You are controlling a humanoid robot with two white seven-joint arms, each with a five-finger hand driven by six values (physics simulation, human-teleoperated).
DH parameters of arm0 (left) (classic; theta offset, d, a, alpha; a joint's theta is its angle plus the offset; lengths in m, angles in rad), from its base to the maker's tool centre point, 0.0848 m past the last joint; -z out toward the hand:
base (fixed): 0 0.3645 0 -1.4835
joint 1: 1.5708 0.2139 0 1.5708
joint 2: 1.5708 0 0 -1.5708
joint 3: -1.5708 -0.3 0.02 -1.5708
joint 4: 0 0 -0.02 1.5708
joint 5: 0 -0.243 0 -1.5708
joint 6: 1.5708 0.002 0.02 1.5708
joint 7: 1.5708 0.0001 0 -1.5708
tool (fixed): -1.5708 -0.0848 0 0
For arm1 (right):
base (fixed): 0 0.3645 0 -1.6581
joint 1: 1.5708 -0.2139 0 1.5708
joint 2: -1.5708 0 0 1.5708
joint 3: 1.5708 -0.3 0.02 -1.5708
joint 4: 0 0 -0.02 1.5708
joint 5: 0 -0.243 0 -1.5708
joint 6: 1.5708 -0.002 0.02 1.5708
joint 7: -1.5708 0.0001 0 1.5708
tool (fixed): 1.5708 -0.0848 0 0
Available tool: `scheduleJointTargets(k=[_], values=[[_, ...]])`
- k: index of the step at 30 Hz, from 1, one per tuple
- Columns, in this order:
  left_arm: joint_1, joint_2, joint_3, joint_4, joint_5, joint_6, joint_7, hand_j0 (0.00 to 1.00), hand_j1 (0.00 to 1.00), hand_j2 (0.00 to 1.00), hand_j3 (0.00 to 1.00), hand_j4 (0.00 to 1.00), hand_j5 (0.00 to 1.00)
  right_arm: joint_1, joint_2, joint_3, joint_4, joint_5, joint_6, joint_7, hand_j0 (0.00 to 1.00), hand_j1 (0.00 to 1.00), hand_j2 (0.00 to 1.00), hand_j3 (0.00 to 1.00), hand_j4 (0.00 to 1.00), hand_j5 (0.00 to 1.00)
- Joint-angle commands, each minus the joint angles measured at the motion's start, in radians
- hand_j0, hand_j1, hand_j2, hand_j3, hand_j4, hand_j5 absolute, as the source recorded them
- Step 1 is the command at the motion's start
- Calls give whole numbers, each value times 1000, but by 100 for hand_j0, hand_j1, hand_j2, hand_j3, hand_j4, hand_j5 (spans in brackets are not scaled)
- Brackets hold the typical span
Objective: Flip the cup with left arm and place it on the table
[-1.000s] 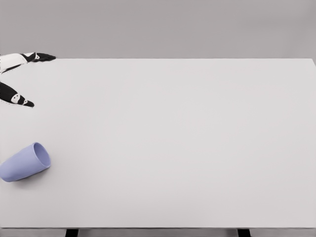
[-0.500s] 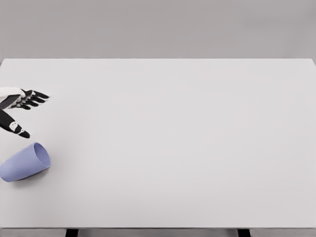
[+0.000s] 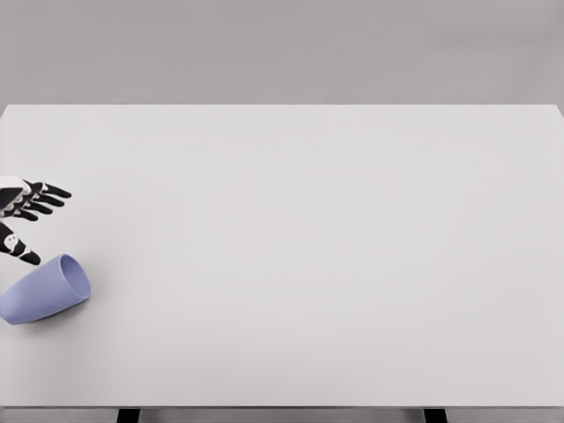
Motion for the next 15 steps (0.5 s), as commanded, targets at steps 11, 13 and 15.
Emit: scheduleJointTargets(k=[11,13,15], values=[[0,10,-6,0,2,0,0,100,100,100,100,100,100,0,0,-1,0,-1,1,0,100,100,100,100,100,100],[0,10,-6,0,2,0,0,100,100,100,100,100,100,0,0,0,0,-1,1,0,100,100,100,100,100,100],[0,10,-6,0,2,0,0,100,100,100,100,100,100,0,0,0,0,1,-1,0,100,100,100,100,100,100]])
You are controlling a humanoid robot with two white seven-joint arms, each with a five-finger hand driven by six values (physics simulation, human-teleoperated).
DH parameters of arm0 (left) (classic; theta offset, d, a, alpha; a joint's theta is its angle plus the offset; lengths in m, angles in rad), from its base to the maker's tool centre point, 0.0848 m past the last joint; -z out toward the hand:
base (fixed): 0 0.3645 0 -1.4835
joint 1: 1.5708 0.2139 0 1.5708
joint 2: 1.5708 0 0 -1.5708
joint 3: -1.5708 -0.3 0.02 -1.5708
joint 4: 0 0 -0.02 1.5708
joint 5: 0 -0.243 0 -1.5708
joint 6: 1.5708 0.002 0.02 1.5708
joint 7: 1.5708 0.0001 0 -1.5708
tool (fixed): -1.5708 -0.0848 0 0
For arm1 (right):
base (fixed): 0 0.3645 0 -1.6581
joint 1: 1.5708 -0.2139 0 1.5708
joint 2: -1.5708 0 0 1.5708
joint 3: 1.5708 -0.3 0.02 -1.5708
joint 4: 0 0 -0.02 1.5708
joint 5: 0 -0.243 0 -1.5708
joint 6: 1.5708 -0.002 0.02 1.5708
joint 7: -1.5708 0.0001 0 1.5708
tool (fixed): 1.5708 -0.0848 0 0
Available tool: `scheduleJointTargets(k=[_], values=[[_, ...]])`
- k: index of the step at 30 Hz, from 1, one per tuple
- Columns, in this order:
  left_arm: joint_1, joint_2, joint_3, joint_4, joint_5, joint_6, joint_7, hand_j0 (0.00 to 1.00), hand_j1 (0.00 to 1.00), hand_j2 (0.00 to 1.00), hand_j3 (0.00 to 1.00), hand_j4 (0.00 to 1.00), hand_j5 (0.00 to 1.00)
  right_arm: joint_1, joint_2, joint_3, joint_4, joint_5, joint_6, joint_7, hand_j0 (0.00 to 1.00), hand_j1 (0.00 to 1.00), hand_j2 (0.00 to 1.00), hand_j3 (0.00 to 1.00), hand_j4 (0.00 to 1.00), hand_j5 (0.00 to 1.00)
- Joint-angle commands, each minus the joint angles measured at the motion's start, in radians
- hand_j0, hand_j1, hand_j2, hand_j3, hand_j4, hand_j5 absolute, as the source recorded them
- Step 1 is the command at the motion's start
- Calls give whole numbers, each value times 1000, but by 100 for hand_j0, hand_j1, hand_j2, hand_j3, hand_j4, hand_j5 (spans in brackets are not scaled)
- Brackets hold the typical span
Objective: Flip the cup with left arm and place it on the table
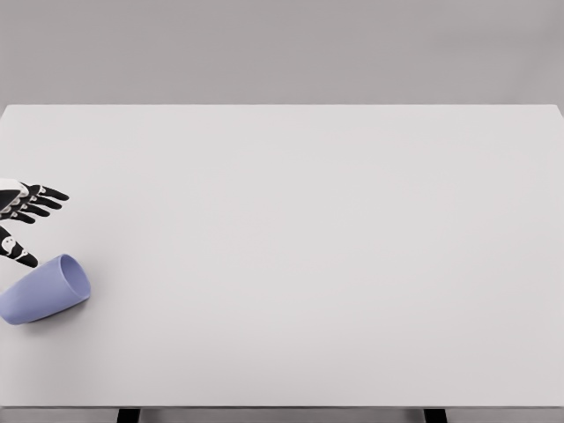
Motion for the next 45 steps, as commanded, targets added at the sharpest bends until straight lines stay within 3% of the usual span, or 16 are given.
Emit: scheduleJointTargets(k=[1,21,45], values=[[0,2,1,0,1,-1,0,100,100,100,100,100,100,0,0,0,0,1,0,0,100,100,100,100,100,100],[3,2,-1,0,1,-1,0,100,100,100,100,100,100,0,0,0,0,-1,-1,0,100,100,100,100,100,100],[8,17,-50,0,17,-1,0,100,100,100,100,100,100,0,0,0,0,-1,0,0,100,100,100,100,100,100]])
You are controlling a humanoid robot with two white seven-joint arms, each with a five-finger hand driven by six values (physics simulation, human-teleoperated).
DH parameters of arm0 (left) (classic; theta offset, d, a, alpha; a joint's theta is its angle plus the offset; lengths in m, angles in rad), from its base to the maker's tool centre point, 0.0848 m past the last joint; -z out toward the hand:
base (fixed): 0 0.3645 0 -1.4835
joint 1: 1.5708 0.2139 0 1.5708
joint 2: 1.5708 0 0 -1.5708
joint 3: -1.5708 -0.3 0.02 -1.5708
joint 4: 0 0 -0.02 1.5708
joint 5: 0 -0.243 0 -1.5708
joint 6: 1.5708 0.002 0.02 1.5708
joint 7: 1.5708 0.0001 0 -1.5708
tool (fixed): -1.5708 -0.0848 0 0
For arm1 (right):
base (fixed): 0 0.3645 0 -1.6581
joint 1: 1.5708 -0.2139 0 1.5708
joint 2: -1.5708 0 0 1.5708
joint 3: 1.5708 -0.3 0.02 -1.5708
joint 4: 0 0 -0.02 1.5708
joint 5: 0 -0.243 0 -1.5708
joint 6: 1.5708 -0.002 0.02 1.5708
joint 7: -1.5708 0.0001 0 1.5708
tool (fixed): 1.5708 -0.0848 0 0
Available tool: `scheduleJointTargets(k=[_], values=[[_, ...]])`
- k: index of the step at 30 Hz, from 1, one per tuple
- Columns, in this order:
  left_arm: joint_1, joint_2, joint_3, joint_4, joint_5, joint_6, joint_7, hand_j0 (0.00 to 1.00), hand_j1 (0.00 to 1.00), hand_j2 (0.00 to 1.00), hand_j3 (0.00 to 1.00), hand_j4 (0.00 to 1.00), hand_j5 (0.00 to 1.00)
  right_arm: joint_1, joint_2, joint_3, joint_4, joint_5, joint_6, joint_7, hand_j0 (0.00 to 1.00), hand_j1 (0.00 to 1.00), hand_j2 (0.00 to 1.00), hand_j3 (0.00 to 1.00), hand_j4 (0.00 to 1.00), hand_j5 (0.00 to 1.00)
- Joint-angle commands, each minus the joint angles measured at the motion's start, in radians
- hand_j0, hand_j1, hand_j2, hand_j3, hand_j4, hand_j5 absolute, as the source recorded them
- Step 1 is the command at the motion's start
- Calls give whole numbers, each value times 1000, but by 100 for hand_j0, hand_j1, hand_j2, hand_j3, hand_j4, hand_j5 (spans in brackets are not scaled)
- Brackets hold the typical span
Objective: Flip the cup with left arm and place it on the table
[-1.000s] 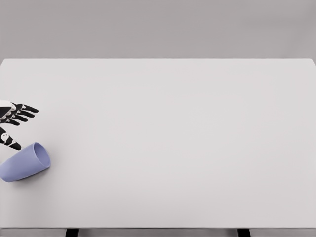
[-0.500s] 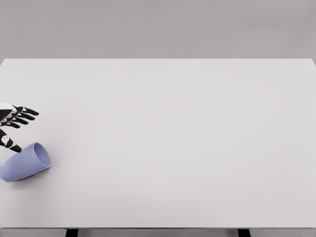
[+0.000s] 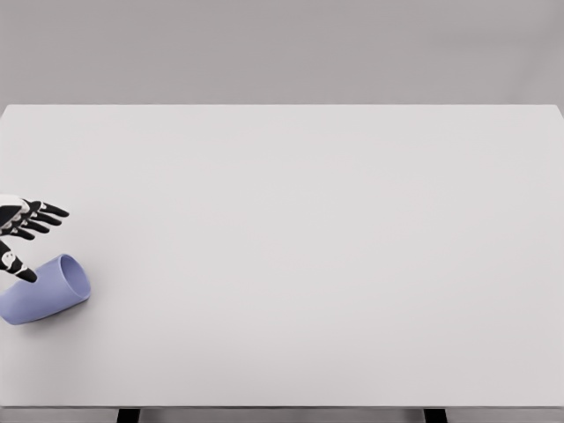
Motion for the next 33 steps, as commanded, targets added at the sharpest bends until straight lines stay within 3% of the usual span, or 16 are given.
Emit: scheduleJointTargets(k=[1,33], values=[[0,2,-5,0,1,-1,0,100,100,100,100,100,100,0,0,0,0,1,-1,0,100,100,100,100,100,100],[0,-6,-77,0,-4,-1,0,100,100,100,100,100,100,0,0,0,0,-1,1,0,100,100,100,100,100,100]])
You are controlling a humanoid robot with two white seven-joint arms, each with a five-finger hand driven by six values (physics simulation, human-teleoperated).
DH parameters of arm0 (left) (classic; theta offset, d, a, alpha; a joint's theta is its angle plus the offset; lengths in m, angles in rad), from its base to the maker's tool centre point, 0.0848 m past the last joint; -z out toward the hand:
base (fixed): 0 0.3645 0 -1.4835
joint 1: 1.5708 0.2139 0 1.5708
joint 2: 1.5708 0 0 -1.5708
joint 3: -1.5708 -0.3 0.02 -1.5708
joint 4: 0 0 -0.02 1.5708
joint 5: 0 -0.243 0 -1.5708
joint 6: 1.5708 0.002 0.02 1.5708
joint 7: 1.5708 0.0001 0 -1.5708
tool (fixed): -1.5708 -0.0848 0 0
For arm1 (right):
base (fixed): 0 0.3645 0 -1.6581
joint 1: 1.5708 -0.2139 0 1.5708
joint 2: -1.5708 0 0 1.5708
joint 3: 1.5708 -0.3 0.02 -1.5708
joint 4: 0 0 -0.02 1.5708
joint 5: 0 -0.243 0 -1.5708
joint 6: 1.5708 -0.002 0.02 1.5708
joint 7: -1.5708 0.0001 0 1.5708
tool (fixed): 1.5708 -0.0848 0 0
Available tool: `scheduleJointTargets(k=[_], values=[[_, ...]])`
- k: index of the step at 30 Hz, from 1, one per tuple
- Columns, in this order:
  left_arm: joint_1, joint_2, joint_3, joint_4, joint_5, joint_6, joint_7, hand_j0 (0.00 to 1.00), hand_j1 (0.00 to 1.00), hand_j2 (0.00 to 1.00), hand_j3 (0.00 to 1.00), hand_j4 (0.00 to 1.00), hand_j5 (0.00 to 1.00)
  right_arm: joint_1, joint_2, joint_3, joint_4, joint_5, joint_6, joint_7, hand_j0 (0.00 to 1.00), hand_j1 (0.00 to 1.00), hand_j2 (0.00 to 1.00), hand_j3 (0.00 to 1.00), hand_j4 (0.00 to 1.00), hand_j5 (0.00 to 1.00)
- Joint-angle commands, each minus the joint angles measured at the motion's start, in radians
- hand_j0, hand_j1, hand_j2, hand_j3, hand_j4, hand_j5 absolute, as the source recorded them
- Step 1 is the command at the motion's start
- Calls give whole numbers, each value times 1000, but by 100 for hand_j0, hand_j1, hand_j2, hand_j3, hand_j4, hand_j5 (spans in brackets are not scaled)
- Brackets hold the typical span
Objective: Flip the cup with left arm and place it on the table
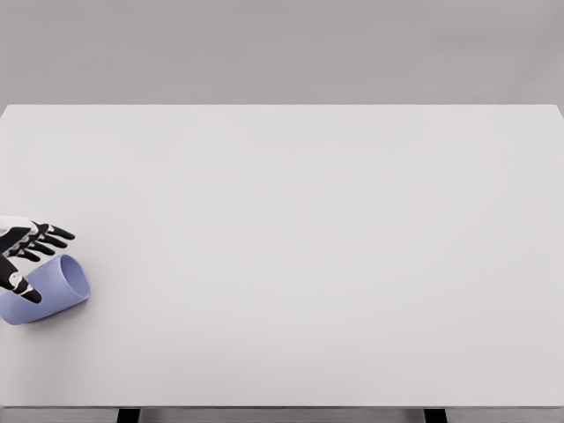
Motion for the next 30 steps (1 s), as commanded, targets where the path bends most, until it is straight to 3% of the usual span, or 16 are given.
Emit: scheduleJointTargets(k=[1,23,30], values=[[0,0,-3,0,0,-1,0,100,100,100,100,100,100,0,0,0,0,-1,1,0,100,100,100,100,100,100],[0,-2,-35,-1,0,-1,0,98,98,98,98,98,98,0,0,0,0,-1,-1,0,100,100,100,100,100,100],[0,-5,-44,-1,0,-1,0,86,86,86,86,86,86,0,0,0,0,-1,-1,0,100,100,100,100,100,100]])
